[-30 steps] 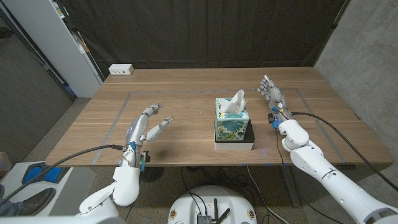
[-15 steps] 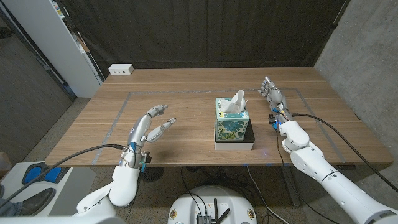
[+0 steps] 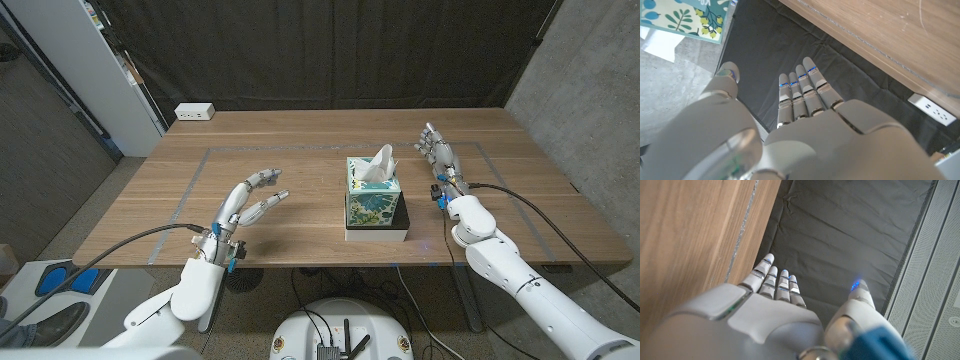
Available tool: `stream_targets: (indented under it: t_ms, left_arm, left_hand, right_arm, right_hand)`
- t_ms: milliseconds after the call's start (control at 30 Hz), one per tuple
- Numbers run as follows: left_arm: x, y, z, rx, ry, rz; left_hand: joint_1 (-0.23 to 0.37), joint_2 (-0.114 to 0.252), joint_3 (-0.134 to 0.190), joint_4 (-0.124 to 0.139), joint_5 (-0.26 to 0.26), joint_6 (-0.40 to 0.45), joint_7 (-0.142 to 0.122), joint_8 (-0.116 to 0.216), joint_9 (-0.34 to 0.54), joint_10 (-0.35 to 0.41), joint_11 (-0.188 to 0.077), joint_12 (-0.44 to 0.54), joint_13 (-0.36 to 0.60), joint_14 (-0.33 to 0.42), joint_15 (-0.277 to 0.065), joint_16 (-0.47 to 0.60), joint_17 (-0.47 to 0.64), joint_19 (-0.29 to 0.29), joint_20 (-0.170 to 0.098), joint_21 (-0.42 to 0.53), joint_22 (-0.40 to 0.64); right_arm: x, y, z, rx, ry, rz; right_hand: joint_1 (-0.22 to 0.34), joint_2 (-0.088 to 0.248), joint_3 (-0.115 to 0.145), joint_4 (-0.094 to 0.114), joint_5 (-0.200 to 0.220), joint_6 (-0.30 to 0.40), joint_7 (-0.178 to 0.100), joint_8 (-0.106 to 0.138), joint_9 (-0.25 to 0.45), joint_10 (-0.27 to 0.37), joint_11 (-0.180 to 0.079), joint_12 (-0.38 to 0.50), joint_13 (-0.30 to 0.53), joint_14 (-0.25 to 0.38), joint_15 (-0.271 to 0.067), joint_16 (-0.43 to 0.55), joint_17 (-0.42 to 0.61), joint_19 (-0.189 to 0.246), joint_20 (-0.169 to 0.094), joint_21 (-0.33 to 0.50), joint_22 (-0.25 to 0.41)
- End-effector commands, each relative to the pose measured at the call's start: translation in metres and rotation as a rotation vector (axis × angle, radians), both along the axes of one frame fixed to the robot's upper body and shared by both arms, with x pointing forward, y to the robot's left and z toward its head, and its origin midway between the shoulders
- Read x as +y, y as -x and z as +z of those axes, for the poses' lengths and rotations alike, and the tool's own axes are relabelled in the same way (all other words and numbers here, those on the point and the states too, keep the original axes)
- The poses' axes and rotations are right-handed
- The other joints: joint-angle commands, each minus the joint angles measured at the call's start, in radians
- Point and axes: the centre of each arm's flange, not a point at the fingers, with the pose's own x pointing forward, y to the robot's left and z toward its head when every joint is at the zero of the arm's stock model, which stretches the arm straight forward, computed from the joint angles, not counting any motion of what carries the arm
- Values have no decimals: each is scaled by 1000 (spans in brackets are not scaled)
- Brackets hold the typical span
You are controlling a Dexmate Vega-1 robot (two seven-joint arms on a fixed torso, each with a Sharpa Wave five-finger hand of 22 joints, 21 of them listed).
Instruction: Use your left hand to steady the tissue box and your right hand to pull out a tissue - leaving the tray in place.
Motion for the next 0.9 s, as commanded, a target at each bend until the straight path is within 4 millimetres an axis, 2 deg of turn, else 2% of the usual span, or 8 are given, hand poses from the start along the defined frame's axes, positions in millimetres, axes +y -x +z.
stream_targets:
  t_ms: [33, 267, 333, 433, 600, 767, 833, 900]
  left_arm:
    - [-6, -9, 4, 56, -83, -158]
    - [-15, -14, 6, 80, -128, -225]
    - [-19, -15, 7, 77, -142, -238]
    - [-24, -16, 7, 76, -137, -264]
    - [-33, -19, 5, 69, -133, -301]
    - [-41, -22, 3, 63, -112, -325]
    - [-43, -22, 3, 85, -129, -328]
    - [-46, -23, 5, 102, -152, -324]
  left_hand:
    - [1, -3, -5, 0, 5, 3, 3, -4, 4, -2, 4, -2, 2, 5, -36, -3, 3, 7, -1, 6, 2]
    - [8, -7, -8, -5, 5, -2, 1, -8, 4, -5, 6, -4, 2, 9, -41, -2, 2, 14, -5, 9, 2]
    - [14, -15, -12, -7, 6, -19, -2, -16, 3, -33, 7, -17, 3, -12, -34, -13, 1, -6, 0, 2, 1]
    - [29, -37, -25, -7, 7, -60, -13, -35, 4, -87, 17, -41, 7, -79, -12, -50, -5, -60, 23, -23, -7]
    - [38, -50, -38, -4, 8, -152, -9, -59, 3, -148, 34, -66, 10, -122, -5, -77, -8, -84, 18, -41, -13]
    - [35, -60, -48, -1, 6, -202, -1, -63, 2, -183, 39, -77, 12, -138, -4, -86, -8, -101, 8, -53, -15]
    - [28, -71, -58, 2, 4, -251, 6, -65, 1, -217, 43, -86, 14, -175, 6, -102, -8, -123, 10, -67, -17]
    - [13, -80, -72, 8, 1, -316, 17, -63, 0, -281, 64, -98, 16, -220, 17, -115, -6, -158, 16, -91, -18]
  right_arm:
    - [6, 1, 1, -9, -5, 11]
    - [9, 3, 2, -17, -9, 18]
    - [10, 3, 2, -17, -8, 21]
    - [9, 5, 1, -14, -5, 19]
    - [8, 7, -3, -8, -7, 14]
    - [5, 10, -6, -6, -6, 11]
    - [4, 11, -7, -5, -7, 9]
    - [4, 12, -7, -6, -8, 9]
  right_hand:
    - [1, 8, 2, -1, 4, 6, 2, -1, 5, 6, 1, 2, 2, 10, 0, 6, 2, 4, 5, 5, 2]
    - [1, 8, 2, -1, 4, 6, 2, -1, 5, 6, -1, 2, 2, 10, -1, 6, 1, 5, 5, 5, 2]
    - [1, 8, 2, -1, 4, 7, 2, -1, 5, 6, 1, 2, 2, 11, 1, 6, 1, 4, 5, 5, 2]
    - [1, 8, 2, -1, 4, 6, 2, -1, 5, 5, 2, 2, 2, 10, 1, 6, 1, 4, 6, 5, 2]
    - [1, 8, 2, -1, 4, 7, 2, -1, 5, 5, 1, 2, 2, 10, 0, 6, 0, 4, 6, 5, 2]
    - [1, 9, 2, -1, 4, 7, 0, -2, 5, 4, -1, 1, 2, 10, 0, 5, 0, 4, 6, 5, 2]
    - [1, 9, 2, -1, 4, 6, 0, -2, 5, 5, 0, 2, 2, 10, 1, 5, 0, 4, 7, 5, 2]
    - [0, 9, 2, -1, 4, 6, 0, -2, 5, 5, -1, 1, 2, 10, 1, 5, -1, 3, 7, 5, 2]
